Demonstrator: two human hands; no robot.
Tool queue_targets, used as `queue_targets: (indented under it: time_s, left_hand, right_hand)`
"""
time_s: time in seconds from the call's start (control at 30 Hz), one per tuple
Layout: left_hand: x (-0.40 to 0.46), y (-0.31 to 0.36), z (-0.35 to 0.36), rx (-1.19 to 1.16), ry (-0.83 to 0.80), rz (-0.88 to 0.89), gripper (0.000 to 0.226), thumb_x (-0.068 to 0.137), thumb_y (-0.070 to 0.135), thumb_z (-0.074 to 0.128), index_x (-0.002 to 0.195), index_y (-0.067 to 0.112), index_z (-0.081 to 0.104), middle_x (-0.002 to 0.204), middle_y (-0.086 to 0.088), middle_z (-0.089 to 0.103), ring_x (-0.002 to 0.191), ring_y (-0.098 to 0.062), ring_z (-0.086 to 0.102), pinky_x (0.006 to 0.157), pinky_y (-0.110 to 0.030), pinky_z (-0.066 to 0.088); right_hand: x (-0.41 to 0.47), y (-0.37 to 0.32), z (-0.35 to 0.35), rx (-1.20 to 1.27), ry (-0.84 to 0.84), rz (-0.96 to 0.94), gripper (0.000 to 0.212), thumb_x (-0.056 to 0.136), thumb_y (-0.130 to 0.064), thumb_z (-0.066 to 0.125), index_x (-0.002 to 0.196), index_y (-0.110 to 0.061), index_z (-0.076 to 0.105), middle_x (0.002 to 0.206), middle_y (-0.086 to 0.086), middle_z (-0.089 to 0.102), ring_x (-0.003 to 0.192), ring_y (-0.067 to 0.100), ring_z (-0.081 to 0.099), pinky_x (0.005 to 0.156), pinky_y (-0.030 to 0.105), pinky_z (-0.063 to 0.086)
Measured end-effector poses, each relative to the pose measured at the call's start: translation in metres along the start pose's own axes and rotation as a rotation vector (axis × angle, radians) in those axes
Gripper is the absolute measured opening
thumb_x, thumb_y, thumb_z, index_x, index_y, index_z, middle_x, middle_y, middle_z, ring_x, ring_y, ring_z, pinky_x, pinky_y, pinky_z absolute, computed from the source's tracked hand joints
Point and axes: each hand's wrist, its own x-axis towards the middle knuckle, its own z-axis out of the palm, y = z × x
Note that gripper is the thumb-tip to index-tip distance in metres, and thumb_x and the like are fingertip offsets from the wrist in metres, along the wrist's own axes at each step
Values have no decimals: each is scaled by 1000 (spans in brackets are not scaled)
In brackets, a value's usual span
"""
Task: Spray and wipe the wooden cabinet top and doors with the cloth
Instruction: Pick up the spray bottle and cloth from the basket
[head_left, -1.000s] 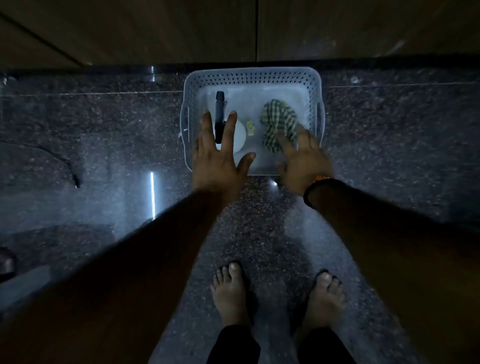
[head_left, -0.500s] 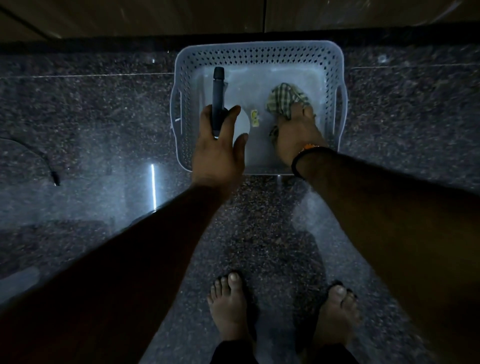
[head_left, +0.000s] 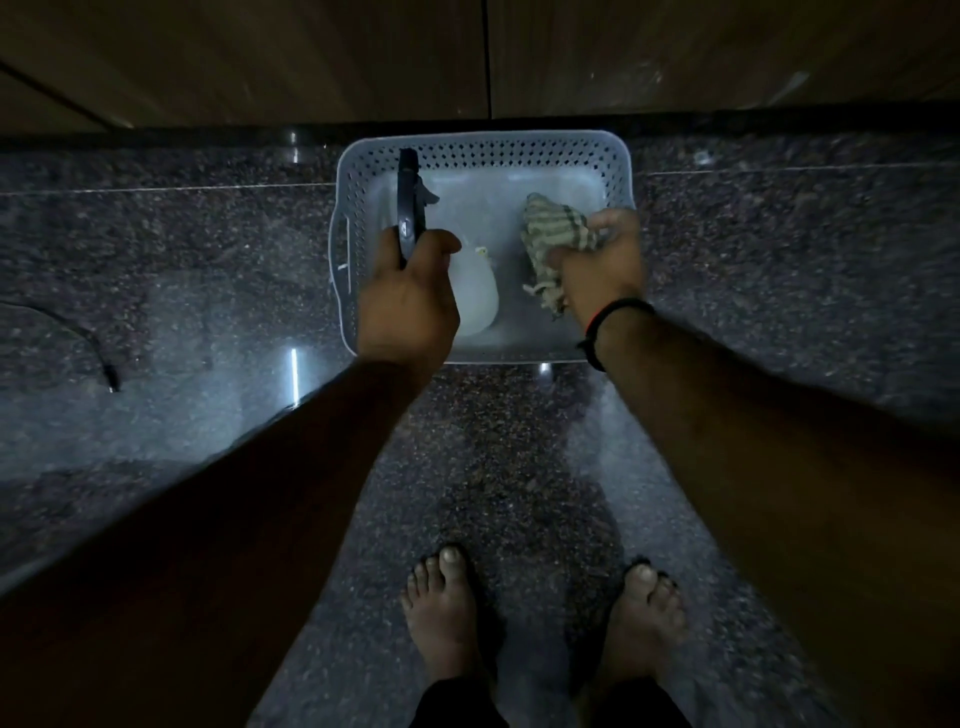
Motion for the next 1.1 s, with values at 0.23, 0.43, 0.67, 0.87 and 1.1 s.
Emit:
queue_targets:
  time_s: [0.23, 0.43, 0.67, 0.87, 1.1]
  left_hand:
    - [-19, 31, -44, -296, 30, 62, 42, 105, 14, 47, 146, 23, 41, 134, -14, 57, 100, -25, 64, 79, -38, 56]
    - [-29, 62, -88, -349, 30, 130, 48, 105, 11, 47, 150, 24, 34, 137, -10, 55, 113, -18, 60, 92, -40, 54]
    - [-31, 98, -130, -393, 6, 180, 54, 105, 10, 47, 154, 18, 25, 149, -9, 48, 127, -21, 56, 102, -44, 50]
    - [-26, 147, -161, -399, 6, 215, 56, 104, 11, 47, 154, 19, 25, 150, -8, 45, 130, -34, 54, 103, -55, 48]
    - [-12, 219, -185, -402, 28, 335, 60, 100, 2, 53, 149, 22, 25, 133, 38, 38, 110, 0, 52, 93, -36, 51]
  right_hand:
    - [-46, -34, -42, 805, -460, 324, 56, 87, -15, 72, 138, 1, 54, 136, 23, 59, 120, 39, 61, 100, 49, 53]
    - [-94, -56, -65, 1087, -569, 329, 70, 56, -12, 90, 120, 0, 65, 127, 21, 63, 112, 35, 63, 102, 45, 53]
    - [-135, -85, -99, 1246, -468, 373, 57, 90, -21, 42, 145, -5, 48, 142, 21, 53, 129, 42, 51, 115, 56, 35]
    - [-170, -105, -160, 1253, -513, 231, 73, 83, -18, 50, 153, -6, 36, 157, 20, 36, 144, 43, 34, 122, 56, 20]
    - [-193, -142, -227, 1379, -510, 58, 99, 80, -42, 81, 156, -9, 28, 161, 18, 29, 148, 37, 27, 125, 53, 10]
